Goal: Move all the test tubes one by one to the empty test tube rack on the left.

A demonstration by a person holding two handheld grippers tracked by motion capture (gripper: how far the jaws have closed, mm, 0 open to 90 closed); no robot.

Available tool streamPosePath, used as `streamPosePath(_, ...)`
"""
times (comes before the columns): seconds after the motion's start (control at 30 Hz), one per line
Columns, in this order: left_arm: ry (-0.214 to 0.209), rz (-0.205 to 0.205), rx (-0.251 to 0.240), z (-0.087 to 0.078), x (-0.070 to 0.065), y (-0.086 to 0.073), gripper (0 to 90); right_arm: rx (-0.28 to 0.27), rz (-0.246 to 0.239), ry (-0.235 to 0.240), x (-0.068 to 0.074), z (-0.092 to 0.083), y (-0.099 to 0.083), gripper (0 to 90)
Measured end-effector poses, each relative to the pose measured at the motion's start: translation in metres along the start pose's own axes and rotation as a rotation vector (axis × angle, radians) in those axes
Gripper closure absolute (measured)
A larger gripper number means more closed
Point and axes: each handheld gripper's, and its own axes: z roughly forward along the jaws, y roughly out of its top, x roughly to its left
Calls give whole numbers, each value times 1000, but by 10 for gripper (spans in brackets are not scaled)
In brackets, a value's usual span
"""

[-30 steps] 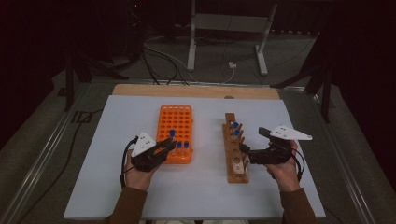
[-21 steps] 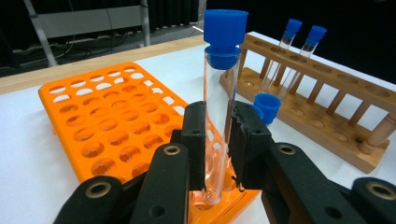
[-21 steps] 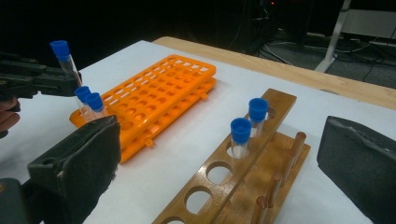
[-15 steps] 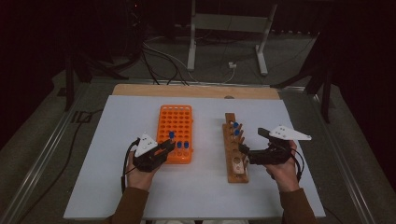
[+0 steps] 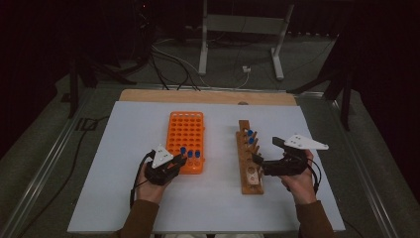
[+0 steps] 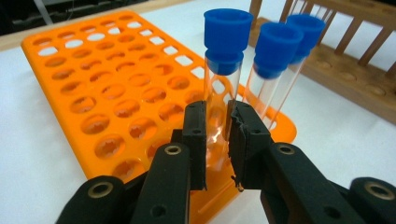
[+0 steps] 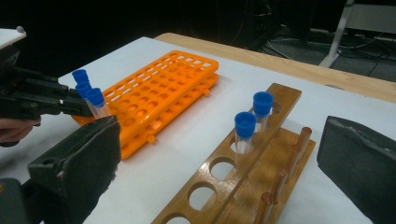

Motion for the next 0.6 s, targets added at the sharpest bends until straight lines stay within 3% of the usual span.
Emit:
streamPosePath(0.33, -6, -20, 12, 1, 1, -4, 788, 2, 1, 3, 0, 1, -1, 0)
streamPosePath(0.43, -29, -41, 4, 1, 3, -5, 778, 4, -2, 4, 0, 2, -1, 0)
streamPosePath(0.6, -52, -62, -7, -1, 7, -7, 682, 10, 0, 6, -1, 4, -3, 0)
